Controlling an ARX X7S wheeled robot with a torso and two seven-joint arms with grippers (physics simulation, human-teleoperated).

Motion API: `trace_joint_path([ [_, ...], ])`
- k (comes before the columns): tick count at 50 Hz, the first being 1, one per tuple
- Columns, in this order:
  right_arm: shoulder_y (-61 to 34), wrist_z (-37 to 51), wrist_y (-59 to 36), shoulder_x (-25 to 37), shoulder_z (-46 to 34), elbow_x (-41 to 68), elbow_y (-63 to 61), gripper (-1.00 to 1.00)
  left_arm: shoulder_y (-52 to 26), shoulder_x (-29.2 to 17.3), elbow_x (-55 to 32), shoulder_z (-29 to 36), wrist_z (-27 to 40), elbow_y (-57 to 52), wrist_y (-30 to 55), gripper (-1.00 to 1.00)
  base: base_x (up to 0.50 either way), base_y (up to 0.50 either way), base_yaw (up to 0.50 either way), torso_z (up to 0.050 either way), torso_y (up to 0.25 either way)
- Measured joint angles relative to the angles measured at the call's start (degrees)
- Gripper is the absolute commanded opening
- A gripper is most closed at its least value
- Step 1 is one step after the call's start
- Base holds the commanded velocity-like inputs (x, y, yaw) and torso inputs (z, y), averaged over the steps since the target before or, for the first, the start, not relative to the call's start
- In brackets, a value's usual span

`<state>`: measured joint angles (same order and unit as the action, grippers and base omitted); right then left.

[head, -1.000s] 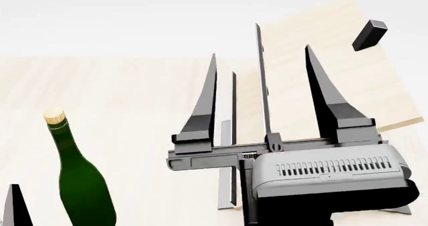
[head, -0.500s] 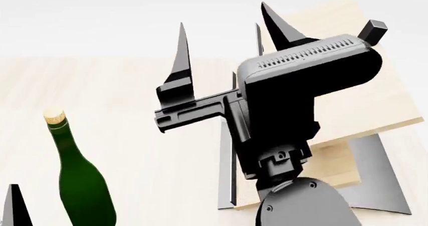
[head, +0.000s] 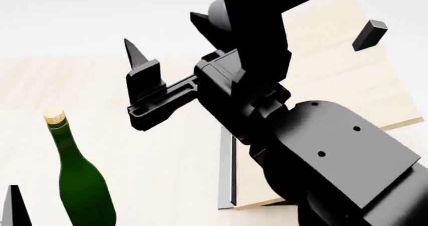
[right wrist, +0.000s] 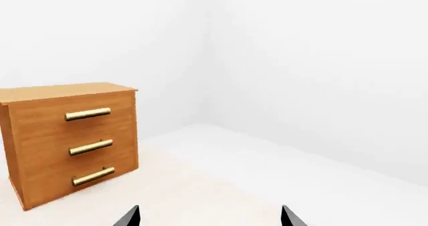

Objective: Put the wine bottle on the wine rack.

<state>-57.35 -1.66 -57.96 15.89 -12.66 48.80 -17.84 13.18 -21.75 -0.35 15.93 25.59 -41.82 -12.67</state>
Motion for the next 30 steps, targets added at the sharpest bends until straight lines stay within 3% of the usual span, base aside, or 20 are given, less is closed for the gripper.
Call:
trace_joint_path([
  [13, -7.4, -2.9, -12.1, -2.2, 0.0, 10.6, 11.6, 1.00, -0.2, -0.2, -0.2, 0.0, 0.2, 0.0, 0.0, 1.00, 0.00, 0.00, 0.00, 0.000, 0.000],
  [30, -8.9, -9.1, -12.9, -3.4, -7.5, 10.1, 17.8, 1.00, -0.3, -0.5, -0.2, 0.2, 0.5, 0.3, 0.0, 1.00, 0.00, 0.00, 0.00, 0.000, 0.000],
])
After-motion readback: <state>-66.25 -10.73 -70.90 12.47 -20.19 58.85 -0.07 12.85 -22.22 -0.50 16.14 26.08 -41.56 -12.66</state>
